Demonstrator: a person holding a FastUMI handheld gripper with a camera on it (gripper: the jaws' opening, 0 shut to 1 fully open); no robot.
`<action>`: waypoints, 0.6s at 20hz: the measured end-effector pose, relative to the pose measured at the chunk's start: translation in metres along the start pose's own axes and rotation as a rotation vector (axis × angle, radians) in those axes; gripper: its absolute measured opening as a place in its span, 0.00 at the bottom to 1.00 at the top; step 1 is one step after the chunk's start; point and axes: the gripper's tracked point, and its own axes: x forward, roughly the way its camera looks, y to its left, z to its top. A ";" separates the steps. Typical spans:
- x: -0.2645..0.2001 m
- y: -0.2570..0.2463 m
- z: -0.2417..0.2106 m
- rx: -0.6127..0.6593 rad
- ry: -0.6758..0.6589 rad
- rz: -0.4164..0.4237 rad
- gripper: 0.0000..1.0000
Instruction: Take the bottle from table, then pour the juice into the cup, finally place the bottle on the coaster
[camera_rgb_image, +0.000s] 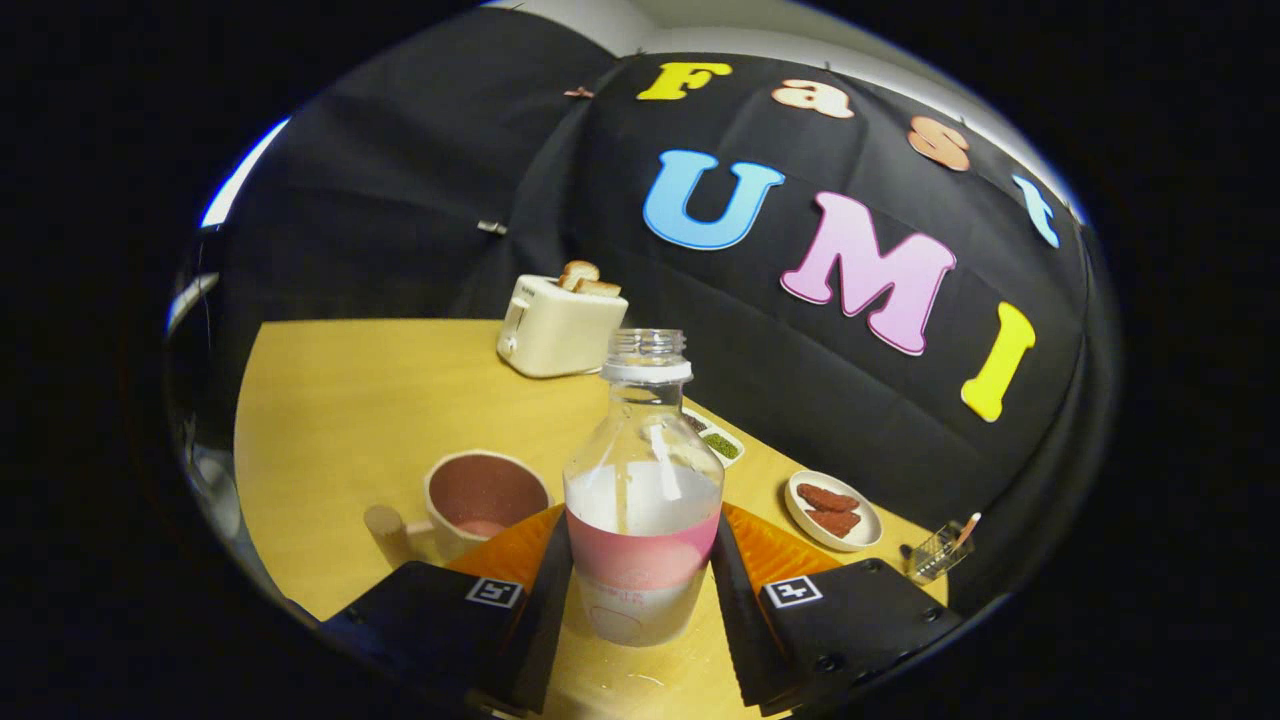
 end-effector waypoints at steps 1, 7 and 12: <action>0.003 -0.005 0.007 0.050 -0.027 0.004 0.72; 0.035 -0.060 0.049 0.254 -0.168 -0.021 0.73; 0.082 -0.093 0.039 0.351 -0.181 -0.075 0.73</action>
